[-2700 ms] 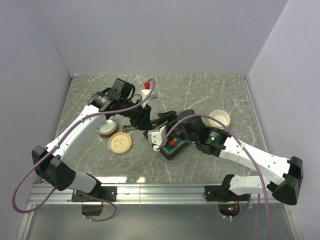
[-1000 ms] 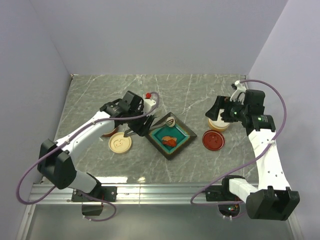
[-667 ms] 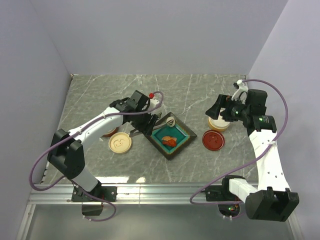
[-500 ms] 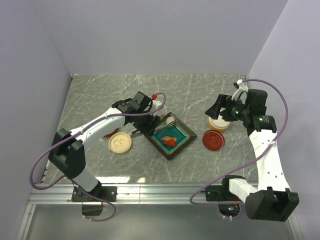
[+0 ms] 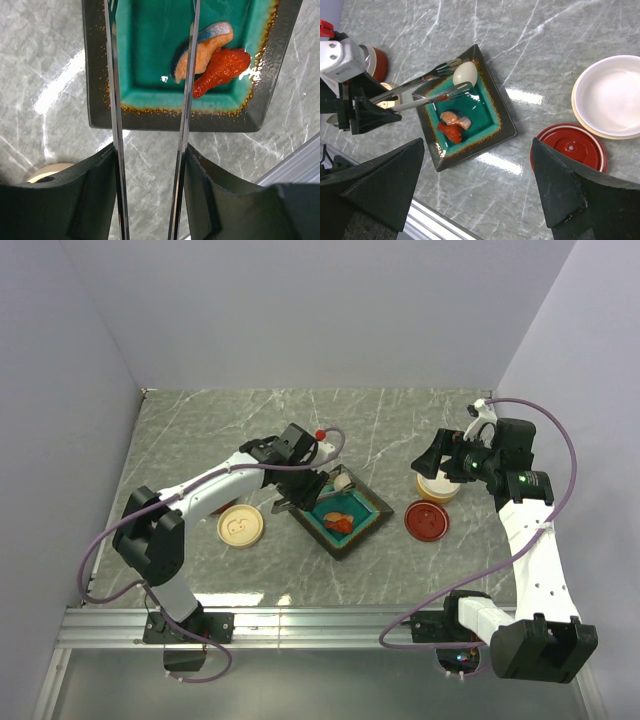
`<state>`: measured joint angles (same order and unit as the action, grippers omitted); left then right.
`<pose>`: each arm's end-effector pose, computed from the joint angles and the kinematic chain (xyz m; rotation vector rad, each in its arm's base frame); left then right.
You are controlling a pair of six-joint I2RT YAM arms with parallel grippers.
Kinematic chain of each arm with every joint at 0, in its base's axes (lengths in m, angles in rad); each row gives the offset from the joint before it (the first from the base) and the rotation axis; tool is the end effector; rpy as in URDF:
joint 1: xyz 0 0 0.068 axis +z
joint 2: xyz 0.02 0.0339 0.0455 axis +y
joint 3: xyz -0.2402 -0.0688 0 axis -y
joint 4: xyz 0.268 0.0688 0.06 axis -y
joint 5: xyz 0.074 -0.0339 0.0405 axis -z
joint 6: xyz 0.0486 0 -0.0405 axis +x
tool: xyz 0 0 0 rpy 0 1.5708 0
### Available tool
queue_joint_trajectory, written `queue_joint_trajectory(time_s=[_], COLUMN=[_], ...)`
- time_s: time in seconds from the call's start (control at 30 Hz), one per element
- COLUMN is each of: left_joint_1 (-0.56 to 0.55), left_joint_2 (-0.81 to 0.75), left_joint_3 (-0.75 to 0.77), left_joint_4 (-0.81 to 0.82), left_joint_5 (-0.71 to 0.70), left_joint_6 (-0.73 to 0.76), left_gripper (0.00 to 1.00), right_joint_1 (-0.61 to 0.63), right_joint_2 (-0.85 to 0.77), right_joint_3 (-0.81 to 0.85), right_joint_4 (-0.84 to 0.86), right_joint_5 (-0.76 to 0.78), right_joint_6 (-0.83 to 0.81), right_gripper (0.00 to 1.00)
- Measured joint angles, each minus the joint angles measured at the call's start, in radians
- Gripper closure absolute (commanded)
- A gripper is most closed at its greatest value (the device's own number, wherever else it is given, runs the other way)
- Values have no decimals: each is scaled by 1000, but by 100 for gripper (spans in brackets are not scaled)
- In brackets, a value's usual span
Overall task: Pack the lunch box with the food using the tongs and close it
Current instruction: Pick up the food using the clamp
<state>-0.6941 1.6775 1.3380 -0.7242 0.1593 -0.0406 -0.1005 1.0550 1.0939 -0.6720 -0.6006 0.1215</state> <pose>0.2852 -0.2474 0.2130 0.9158 2.5290 -0.4506 0.2604 0.0013 0.3253 -0.0960 2.1512 0.6700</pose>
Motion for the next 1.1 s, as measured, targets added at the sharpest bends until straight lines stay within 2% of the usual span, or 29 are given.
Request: queue_joint_trajectory(time_s=[0.43,0.7,0.83,0.93,1.1], left_joint_1=[-42,-43,-43,-42,-21], left_joint_2=[44,46,43,18,-116], left_joint_3=[27,28,27,19,-23], left_joint_4=[2,3,1,-5,-30], left_joint_5=[-29,-50,-52,-51,-45], left_joint_6=[21,26,52,74,104], left_gripper=[47,60,64,65,66], right_joint_1=[-5,-5,-5,-5,-5], right_joint_2=[1,1,1,1,0], right_joint_3=[0,0,0,0,-2], right_joint_4=[20,31,32,33,34], right_joint_5=[-21,-29,-32,-36,-40], right_joint_6=[-4,-4,-4,-4,-8], right_gripper=[5,5,5,5,5])
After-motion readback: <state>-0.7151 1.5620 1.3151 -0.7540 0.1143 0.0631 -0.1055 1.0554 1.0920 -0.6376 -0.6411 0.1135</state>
